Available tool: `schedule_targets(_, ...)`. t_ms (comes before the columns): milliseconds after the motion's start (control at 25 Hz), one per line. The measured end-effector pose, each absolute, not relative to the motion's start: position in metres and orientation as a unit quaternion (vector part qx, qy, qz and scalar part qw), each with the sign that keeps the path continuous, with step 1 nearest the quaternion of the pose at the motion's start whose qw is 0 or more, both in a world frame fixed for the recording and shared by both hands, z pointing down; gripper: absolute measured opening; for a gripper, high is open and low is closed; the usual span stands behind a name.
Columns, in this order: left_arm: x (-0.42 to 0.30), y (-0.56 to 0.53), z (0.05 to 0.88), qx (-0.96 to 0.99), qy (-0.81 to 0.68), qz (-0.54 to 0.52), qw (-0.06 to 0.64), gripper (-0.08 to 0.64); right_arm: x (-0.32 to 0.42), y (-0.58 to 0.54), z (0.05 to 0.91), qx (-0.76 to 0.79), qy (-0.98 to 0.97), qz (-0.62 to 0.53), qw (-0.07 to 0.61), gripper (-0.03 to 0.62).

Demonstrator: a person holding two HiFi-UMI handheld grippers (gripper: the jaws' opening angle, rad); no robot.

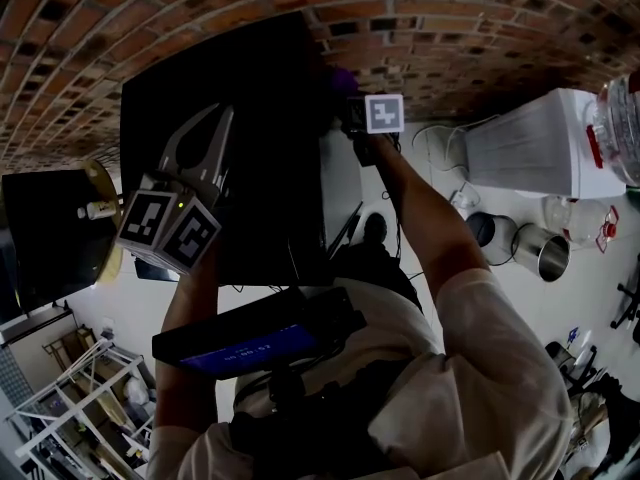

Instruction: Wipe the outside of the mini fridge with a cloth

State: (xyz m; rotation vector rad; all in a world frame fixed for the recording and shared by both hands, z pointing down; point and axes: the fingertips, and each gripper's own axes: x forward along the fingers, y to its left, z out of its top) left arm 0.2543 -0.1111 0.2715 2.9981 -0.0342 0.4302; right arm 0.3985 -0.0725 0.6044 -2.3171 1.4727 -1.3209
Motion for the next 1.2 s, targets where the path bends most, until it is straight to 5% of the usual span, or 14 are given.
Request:
schedule_targets(560,0.254,-0.111,0.273,0.988,-0.011,0.141,0.057,0.009,0.402,-0.064,0.656,-0.756,0.465,-0.458,-0.047,0.142)
schedule_targets(1200,0.256,-0.115,0.273,0.989,-0.007,0.139,0.056,0.009,0.403,-0.021,0.525,-0.791,0.487,-0.365,0.060,0.143)
